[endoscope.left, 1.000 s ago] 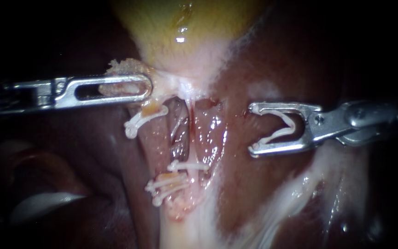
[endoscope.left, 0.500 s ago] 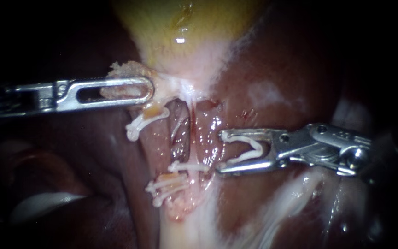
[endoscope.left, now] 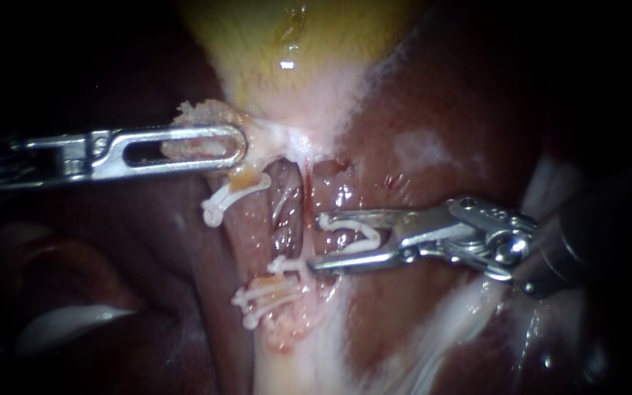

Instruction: Clipping second clip right tube

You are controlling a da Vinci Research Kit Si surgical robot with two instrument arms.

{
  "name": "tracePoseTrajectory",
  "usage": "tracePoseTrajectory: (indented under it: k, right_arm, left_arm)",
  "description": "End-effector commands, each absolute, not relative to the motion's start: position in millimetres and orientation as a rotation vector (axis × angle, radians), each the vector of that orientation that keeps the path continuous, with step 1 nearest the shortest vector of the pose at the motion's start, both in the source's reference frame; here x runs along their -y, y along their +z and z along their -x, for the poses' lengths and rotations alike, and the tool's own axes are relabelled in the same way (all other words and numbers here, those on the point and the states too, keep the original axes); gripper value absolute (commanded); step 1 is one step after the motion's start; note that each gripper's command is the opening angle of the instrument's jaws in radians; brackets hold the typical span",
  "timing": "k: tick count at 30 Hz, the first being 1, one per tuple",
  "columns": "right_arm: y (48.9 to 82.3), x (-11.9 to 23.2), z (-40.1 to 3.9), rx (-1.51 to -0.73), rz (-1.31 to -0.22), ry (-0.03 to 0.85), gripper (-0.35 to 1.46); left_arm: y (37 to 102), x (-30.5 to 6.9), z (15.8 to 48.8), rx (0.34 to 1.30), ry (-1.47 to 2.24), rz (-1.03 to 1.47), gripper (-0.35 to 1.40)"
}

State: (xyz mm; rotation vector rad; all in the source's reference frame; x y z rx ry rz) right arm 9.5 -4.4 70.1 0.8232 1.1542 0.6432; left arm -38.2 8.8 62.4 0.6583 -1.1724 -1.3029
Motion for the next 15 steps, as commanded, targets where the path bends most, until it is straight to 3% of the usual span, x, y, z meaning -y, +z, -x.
tracePoseTrajectory:
  k: [1,15]
  right_arm:
    - [70.3,4.5,-9.8,-1.153,-0.83,0.646,0.45]
    - [70.7,5.5,-12.8,-1.237,-0.959,0.681,0.46]
  left_arm:
    - [62.5,-8.8,38.2,1.173,-1.303,-0.658,-0.35]
    - [62.6,-8.6,38.4,1.174,-1.298,-0.662,-0.35]
